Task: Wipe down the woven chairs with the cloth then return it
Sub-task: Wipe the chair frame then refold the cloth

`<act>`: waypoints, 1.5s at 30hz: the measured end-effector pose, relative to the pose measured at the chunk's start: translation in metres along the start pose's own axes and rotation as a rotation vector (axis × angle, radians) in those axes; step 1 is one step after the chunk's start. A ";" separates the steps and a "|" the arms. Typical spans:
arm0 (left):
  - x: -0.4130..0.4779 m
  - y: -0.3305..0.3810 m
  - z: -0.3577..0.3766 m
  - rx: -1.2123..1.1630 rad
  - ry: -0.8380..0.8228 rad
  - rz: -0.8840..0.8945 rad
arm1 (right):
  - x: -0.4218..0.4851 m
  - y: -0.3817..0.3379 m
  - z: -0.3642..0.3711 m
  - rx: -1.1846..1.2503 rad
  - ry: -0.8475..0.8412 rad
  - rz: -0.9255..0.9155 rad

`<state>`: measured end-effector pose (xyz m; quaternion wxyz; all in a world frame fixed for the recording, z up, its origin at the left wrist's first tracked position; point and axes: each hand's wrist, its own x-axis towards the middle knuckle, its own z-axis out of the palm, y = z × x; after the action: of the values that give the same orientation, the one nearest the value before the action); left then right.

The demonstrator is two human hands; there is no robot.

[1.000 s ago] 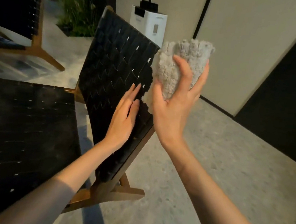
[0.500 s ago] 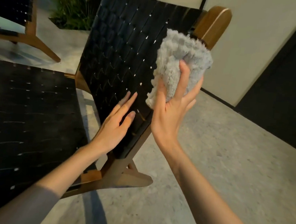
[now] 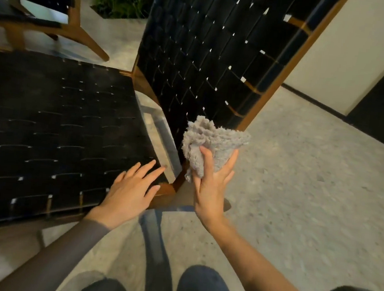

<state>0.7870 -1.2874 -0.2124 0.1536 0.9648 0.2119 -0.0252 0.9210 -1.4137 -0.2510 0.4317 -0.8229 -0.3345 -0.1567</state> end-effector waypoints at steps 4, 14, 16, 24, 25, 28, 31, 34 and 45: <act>-0.015 -0.014 0.007 0.199 -0.011 -0.001 | -0.036 0.010 0.004 -0.069 -0.218 -0.070; -0.019 -0.032 0.005 0.167 -0.008 0.048 | -0.012 -0.035 -0.018 -0.524 -0.226 -0.366; -0.023 -0.035 0.005 0.238 0.000 0.031 | -0.016 -0.038 -0.009 -0.591 -0.313 -0.346; -0.036 -0.048 0.010 0.383 0.059 0.026 | -0.052 -0.043 0.026 -0.442 -0.502 -0.093; -0.035 -0.048 0.010 0.384 0.057 0.027 | -0.051 -0.045 0.026 -0.396 -0.501 -0.069; -0.035 -0.046 0.010 0.402 0.048 0.028 | -0.053 -0.047 0.023 -0.186 -0.500 -0.004; -0.037 -0.043 0.008 0.401 0.051 0.028 | -0.060 -0.039 0.014 0.037 -0.566 0.026; -0.038 -0.040 0.006 0.403 0.052 0.022 | -0.067 -0.022 0.004 -0.078 -0.676 -0.108; -0.035 -0.035 0.009 0.422 0.072 0.052 | -0.042 -0.003 -0.035 -0.429 -0.650 -0.581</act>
<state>0.7412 -1.2739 -0.2270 -0.0589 0.9810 0.1821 -0.0307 0.8890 -1.4586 -0.2518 0.0638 -0.7722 -0.6282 -0.0709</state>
